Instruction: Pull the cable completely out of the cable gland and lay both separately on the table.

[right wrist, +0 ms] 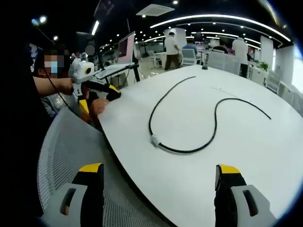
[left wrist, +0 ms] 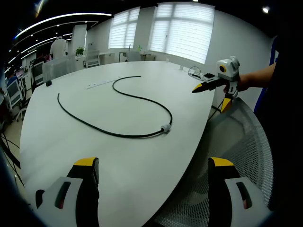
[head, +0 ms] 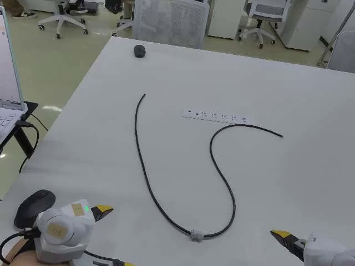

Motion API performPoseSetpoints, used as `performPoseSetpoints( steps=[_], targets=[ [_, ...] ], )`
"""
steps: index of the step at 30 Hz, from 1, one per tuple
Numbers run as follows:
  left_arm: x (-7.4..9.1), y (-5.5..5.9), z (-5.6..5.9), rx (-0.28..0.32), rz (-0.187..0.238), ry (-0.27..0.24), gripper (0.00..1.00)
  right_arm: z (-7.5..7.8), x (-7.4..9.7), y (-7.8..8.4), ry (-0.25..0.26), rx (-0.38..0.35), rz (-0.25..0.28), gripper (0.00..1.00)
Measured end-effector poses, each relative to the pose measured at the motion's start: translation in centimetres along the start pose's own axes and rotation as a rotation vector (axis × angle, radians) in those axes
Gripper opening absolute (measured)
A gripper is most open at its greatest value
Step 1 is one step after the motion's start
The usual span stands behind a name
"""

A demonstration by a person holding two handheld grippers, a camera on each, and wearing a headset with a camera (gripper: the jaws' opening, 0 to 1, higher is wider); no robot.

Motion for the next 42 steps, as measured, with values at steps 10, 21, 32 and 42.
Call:
performPoseSetpoints(
  steps=[10,21,32,42],
  targets=[
    [-0.1,0.1,0.0,-0.006,-0.009,0.0,0.93,0.2,0.1,0.4,0.005,-0.008,-0.004,0.99],
    [-0.2,0.0,0.1,-0.01,-0.015,0.003,0.93,0.2,0.2,0.3,0.012,-0.023,0.01,0.99],
    [-0.1,-0.4,0.1,-0.022,0.003,0.0,0.97,-0.1,-0.2,0.1,0.003,-0.026,0.012,0.99],
    [-0.4,-0.2,0.5,-0.001,-0.02,0.007,0.99,0.7,-0.9,-1.6,-0.026,-0.008,0.023,0.97]
  ],
)
Point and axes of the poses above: the centre of the closed fingertips' face, and the gripper's own axes: x roughly backward along the fingers, z roughly to its right, y roughly out of its underside, the point moved 7 cm from there along x, roughly backward along the fingers, and after that the axes turned 5 degrees about y, right-handed, at the moved point
